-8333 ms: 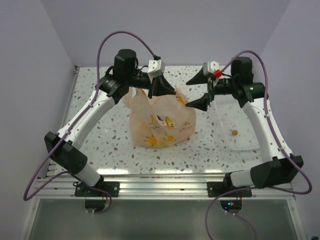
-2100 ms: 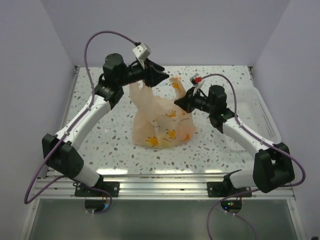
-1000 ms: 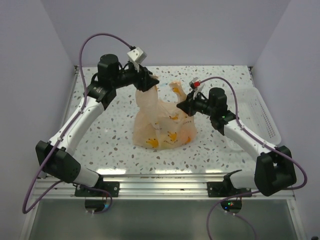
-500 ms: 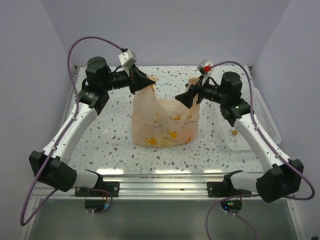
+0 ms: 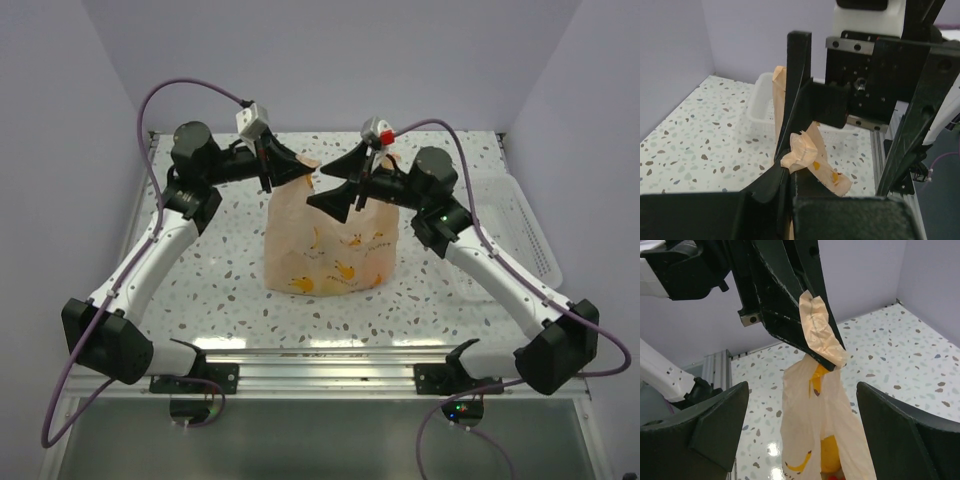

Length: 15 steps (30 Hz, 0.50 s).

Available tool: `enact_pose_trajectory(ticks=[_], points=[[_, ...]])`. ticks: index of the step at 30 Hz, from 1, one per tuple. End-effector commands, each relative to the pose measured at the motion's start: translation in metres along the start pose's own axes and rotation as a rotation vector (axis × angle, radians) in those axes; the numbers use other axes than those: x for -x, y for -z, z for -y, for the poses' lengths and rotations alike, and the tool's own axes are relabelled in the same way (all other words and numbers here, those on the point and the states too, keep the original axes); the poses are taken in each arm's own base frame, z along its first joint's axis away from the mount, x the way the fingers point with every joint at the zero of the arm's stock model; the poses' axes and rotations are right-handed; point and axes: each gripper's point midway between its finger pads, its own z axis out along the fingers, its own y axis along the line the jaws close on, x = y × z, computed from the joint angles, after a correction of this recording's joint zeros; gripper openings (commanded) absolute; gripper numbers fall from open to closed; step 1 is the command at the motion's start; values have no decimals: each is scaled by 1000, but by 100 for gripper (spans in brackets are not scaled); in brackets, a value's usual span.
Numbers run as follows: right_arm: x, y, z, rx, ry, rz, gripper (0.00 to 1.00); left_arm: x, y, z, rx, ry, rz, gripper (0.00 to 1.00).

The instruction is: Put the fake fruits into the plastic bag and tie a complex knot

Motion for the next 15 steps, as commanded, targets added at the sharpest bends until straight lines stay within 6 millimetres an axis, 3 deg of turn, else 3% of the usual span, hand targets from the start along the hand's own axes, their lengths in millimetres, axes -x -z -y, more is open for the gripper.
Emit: enact_pose_trajectory(ticks=[1, 3, 5, 10, 11, 15], points=[[4, -19, 9, -103, 60, 46, 92, 20, 1, 13, -53, -50, 47, 0], [3, -26, 16, -132, 62, 72, 93, 18, 1, 15, -65, -30, 52, 0], [-15, -33, 22, -132, 51, 61, 94, 19, 1, 17, -74, -32, 59, 0], [-23, -52, 11, -56, 101, 119, 94, 14, 1, 18, -85, 2, 66, 0], [-34, -56, 12, -53, 103, 112, 94, 14, 0, 18, -87, 2, 70, 0], [-44, -72, 12, -45, 108, 137, 93, 15, -1, 19, -99, 32, 86, 0]])
